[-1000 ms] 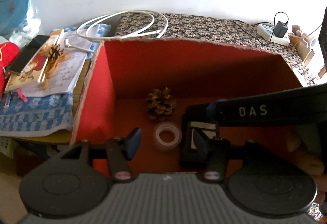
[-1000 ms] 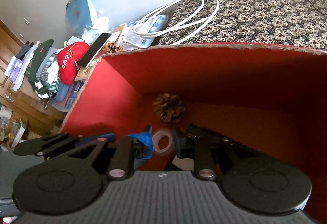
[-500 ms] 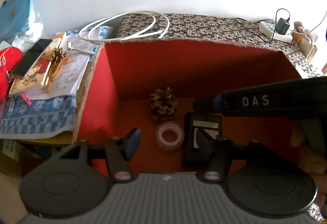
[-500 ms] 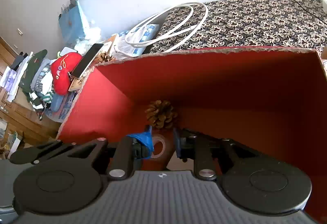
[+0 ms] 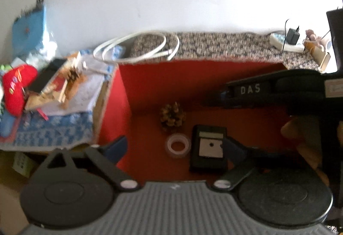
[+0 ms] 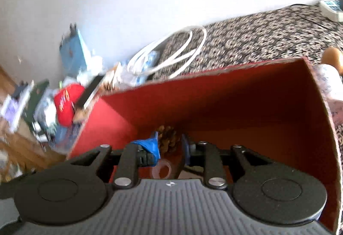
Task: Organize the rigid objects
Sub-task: 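Open the right gripper to release the tape roll in the box, then move the right gripper out of the box to the black round object, then close the right gripper on the black round object, then lift the black round object with the right gripper and carry it into the box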
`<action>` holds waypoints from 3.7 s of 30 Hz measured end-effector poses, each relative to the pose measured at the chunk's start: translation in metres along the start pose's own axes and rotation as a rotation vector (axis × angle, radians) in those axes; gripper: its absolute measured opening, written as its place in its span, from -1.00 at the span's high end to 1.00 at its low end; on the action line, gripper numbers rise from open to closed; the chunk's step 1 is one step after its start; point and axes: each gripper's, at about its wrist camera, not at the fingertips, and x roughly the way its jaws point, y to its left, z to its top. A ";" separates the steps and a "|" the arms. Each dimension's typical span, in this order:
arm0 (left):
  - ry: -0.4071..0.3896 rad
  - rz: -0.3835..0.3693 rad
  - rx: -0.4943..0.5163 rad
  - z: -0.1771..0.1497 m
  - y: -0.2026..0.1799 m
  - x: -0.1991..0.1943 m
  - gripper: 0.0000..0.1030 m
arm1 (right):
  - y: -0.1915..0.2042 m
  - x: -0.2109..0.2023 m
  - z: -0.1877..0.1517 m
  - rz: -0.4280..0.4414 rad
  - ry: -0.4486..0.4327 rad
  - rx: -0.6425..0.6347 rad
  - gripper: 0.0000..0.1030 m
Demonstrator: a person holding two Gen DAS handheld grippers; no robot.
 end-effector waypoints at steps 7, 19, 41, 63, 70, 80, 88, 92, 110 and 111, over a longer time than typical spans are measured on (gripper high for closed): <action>-0.055 0.003 -0.004 -0.004 0.000 -0.032 -0.92 | -0.007 -0.032 -0.013 0.096 -0.068 0.046 0.79; -0.089 -0.115 0.051 -0.040 -0.011 -0.077 -0.97 | -0.015 -0.107 -0.040 0.266 -0.102 0.034 0.67; 0.148 -0.336 0.295 -0.121 -0.089 -0.036 -0.97 | -0.062 -0.122 -0.141 0.101 0.119 -0.049 0.51; 0.237 -0.386 0.356 -0.126 -0.100 0.014 -0.22 | -0.090 -0.095 -0.159 0.132 0.180 0.262 0.41; 0.225 -0.394 0.342 -0.125 -0.103 0.016 -0.03 | -0.091 -0.087 -0.159 0.160 0.181 0.322 0.43; 0.250 -0.443 0.207 -0.117 -0.085 0.021 0.26 | -0.099 -0.086 -0.157 0.185 0.233 0.372 0.41; 0.261 -0.537 0.119 -0.109 -0.079 0.009 0.26 | -0.101 -0.098 -0.152 0.208 0.198 0.342 0.83; 0.202 -0.590 0.121 -0.094 -0.076 -0.016 0.26 | -0.089 -0.122 -0.141 0.233 0.147 0.293 0.99; -0.195 -0.483 0.171 0.005 -0.040 -0.086 0.27 | 0.002 -0.125 -0.014 0.336 -0.019 -0.122 1.00; -0.189 -0.473 0.147 0.010 -0.033 -0.078 0.27 | 0.007 -0.114 -0.007 0.331 0.001 -0.148 1.00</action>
